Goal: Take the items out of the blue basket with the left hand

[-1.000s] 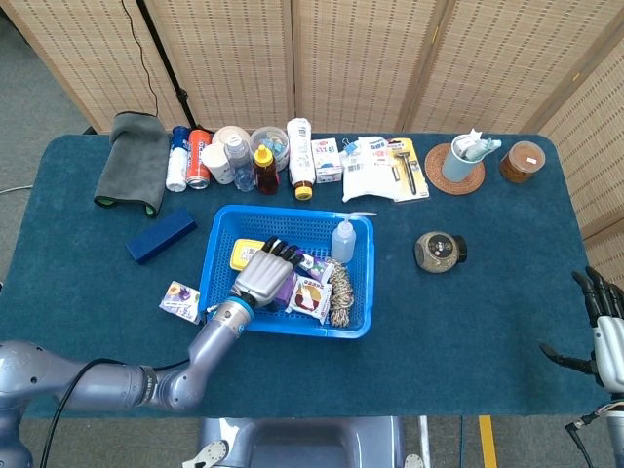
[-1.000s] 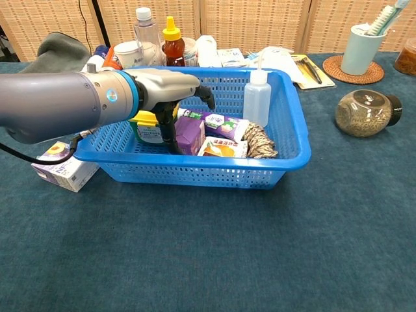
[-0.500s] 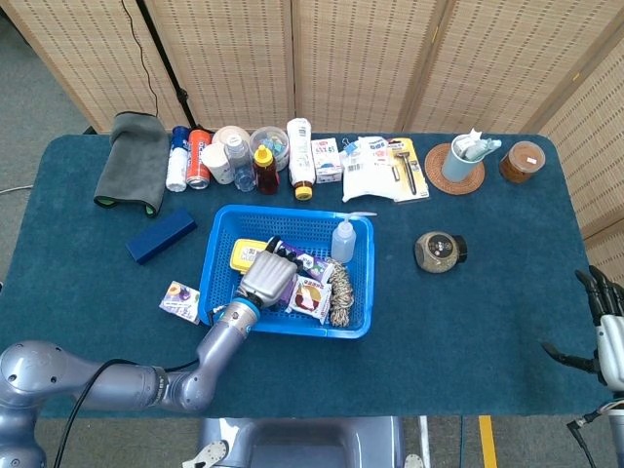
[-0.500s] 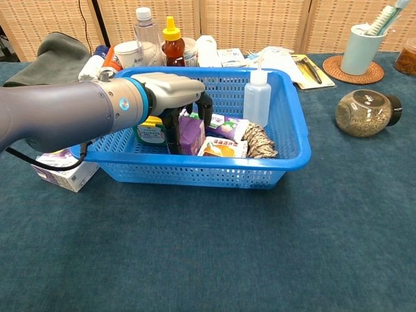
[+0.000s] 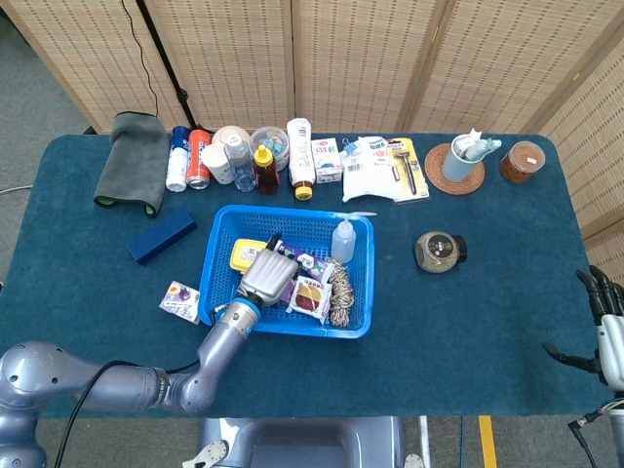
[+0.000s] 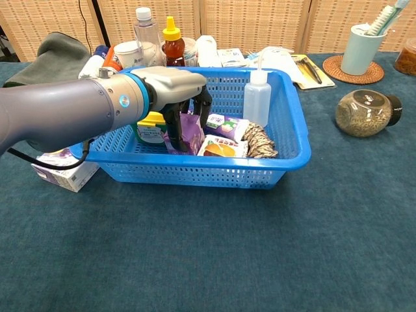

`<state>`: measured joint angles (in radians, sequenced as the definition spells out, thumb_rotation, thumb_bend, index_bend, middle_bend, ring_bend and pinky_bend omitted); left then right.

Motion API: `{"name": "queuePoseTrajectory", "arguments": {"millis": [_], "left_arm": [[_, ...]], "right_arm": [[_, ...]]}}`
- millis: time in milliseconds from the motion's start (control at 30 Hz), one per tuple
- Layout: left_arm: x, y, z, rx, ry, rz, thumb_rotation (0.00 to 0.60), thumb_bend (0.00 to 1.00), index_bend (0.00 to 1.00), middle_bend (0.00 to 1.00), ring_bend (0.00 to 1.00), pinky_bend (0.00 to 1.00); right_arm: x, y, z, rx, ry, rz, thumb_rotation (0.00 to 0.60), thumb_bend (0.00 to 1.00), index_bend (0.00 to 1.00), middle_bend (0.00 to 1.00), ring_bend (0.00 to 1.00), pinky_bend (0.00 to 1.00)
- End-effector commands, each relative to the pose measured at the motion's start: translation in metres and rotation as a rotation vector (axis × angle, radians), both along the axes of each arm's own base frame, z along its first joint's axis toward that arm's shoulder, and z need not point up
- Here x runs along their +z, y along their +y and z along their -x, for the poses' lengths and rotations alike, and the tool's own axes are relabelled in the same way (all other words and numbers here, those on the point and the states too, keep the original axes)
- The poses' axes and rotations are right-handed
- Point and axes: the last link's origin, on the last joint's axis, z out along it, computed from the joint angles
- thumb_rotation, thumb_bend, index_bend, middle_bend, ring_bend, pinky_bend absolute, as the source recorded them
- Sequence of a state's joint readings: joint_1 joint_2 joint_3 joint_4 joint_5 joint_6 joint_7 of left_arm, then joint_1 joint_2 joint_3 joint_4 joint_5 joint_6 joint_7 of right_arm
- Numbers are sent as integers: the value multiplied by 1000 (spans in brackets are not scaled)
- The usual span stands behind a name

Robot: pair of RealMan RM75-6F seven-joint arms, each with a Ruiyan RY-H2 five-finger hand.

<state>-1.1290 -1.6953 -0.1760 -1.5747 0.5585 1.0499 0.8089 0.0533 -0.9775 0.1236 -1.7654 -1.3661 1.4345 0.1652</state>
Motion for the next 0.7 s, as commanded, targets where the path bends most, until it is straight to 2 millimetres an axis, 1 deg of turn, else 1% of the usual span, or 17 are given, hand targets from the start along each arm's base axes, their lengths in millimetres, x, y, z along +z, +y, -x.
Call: {"name": "queuePoseTrajectory", "arguments": {"millis": [33, 167, 267, 333, 433, 533, 567, 633, 700], "left_arm": [[5, 0, -3, -8, -23, -12, 600, 202, 534, 446, 369, 0], [16, 0, -11, -29, -72, -36, 600, 203, 534, 446, 369, 0], [31, 0, -18, -46, -113, -67, 600, 203, 534, 446, 370, 0], [43, -1, -21, -52, -139, -88, 600, 204, 534, 446, 370, 0], [70, -2, -26, -66, -175, -141, 600, 203, 536, 446, 370, 0], [94, -5, -22, -63, -190, -171, 600, 203, 540, 449, 374, 0], [97, -6, -21, -62, -192, -174, 600, 203, 541, 450, 375, 0], [111, -5, -16, -53, -201, -197, 600, 203, 541, 450, 375, 0], [127, -5, -4, -34, -203, -229, 600, 202, 541, 450, 375, 0]], "right_arm": [[0, 0, 0, -1, -1, 0, 600, 0, 0, 0, 0, 0], [1, 0, 0, 0, -3, 1, 600, 0, 0, 0, 0, 0], [1, 1, 0, 1, -2, 1, 600, 0, 0, 0, 0, 0], [1, 1, 0, 1, -1, 3, 600, 0, 0, 0, 0, 0], [0, 2, -1, 5, 1, 0, 600, 0, 0, 0, 0, 0], [-1, 3, -3, 10, 3, -2, 600, 0, 0, 0, 0, 0], [-1, 3, -3, 11, 4, -2, 600, 0, 0, 0, 0, 0], [-1, 4, -4, 14, 4, -3, 600, 0, 0, 0, 0, 0], [-2, 4, -5, 19, 5, -3, 600, 0, 0, 0, 0, 0]]}}
